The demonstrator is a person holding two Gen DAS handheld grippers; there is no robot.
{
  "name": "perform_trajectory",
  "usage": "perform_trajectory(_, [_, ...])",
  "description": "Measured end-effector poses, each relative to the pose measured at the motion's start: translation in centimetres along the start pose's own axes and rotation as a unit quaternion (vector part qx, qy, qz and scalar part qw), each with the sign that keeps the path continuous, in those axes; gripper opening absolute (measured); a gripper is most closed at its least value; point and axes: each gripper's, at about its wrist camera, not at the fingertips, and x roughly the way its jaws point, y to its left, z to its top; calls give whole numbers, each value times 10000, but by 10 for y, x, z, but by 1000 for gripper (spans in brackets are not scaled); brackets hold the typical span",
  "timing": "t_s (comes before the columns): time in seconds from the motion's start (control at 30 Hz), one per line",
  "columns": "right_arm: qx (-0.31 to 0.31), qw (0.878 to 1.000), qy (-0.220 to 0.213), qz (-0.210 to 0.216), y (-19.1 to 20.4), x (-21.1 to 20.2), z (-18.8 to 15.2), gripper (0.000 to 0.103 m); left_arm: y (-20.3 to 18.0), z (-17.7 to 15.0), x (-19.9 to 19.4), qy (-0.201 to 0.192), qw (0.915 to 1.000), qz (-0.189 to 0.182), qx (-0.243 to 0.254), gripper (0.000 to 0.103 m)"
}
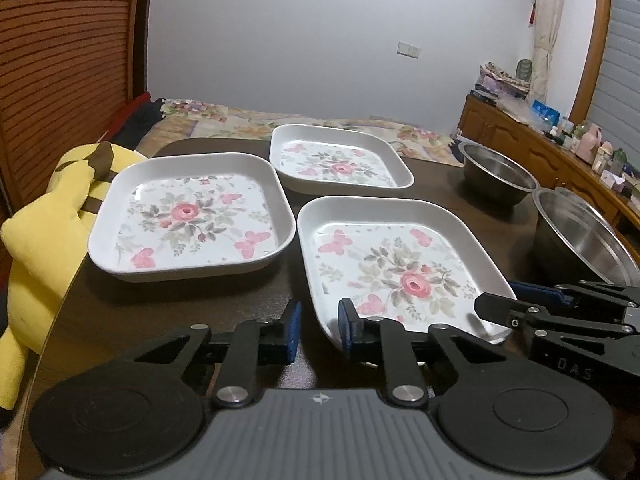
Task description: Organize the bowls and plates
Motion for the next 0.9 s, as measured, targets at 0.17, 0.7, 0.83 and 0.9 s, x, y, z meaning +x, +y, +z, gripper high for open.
perform_trajectory(0.17, [-31, 10000, 44, 16, 1, 4, 1, 28, 1, 0, 2, -10, 10000, -46, 3, 14])
perform_trajectory(0.7, [198, 9992, 3, 339, -10, -17, -8, 23, -5, -17, -28, -142, 9997, -199, -16, 13])
perform_trajectory(0.83, [258, 9986, -71, 450, -12, -32, -13, 23, -10, -26, -46, -225, 9994, -257, -11, 13])
perform_trajectory(0.9, [301, 9982, -96, 518, -14, -41, -16, 23, -13, -31, -53, -250, 9993, -276, 9, 13])
